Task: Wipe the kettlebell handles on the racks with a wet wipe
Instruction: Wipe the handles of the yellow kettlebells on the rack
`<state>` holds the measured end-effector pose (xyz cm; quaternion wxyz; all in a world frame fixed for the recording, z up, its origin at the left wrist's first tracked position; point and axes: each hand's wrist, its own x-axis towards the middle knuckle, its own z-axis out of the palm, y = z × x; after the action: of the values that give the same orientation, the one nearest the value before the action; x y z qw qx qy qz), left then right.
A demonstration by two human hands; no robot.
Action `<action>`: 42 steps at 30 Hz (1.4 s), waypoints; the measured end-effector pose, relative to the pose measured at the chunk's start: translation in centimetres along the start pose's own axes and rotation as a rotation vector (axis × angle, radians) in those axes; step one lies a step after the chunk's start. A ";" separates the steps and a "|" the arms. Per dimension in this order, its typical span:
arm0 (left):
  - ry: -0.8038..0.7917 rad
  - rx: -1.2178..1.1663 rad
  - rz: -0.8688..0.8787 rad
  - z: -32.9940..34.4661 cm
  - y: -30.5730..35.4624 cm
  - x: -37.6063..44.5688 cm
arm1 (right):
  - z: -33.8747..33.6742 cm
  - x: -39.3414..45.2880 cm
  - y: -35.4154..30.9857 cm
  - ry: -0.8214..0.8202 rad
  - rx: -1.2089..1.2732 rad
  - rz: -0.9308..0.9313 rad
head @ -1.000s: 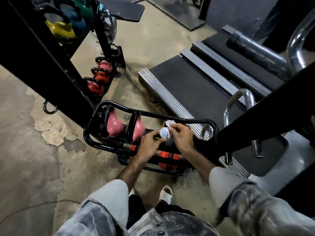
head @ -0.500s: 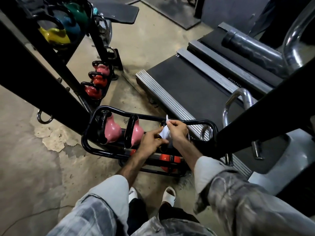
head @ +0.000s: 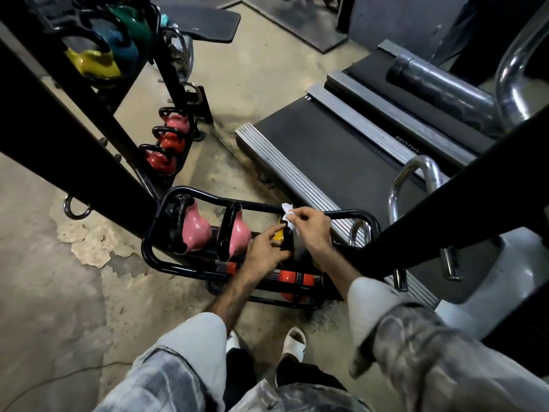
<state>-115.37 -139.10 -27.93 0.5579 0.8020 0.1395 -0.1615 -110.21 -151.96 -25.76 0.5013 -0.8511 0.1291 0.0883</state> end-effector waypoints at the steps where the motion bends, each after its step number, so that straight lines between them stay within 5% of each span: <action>1: -0.007 0.011 -0.008 -0.1 0.0 0.1 | 0.3 0.6 -0.4 0.001 -0.008 0.001; 9: 0.055 0.086 0.037 0.3 1.1 0.9 | 1.1 -0.8 0.9 0.079 0.156 0.293; 14: 0.056 0.108 0.026 0.2 1.8 1.2 | 2.3 2.6 1.2 -0.026 0.402 0.582; 18: 0.042 0.102 0.002 -0.2 2.6 1.4 | 3.5 4.4 1.5 0.007 0.368 0.632; 21: 0.034 0.105 -0.004 -0.3 2.8 1.1 | 2.3 4.2 0.6 0.016 -0.014 0.372; 25: 0.085 0.125 0.022 -0.2 3.2 0.4 | 1.1 3.7 1.0 -0.155 -0.360 -0.128; 30: 0.149 0.157 0.045 0.1 3.3 -0.2 | 0.5 5.5 -0.1 -0.405 -0.747 -0.517; 37: 0.194 0.165 0.019 0.6 3.4 -0.4 | 0.1 8.1 -4.9 -0.837 -1.102 -0.698; 42: 0.228 0.172 -0.005 1.2 2.5 -0.3 | -0.3 7.9 -5.6 -0.937 -1.134 -0.716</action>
<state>-114.73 -141.11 -26.05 0.4675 0.8595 0.1897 -0.0822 -100.94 -150.67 -23.14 -0.0056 -0.8397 -0.4379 0.3213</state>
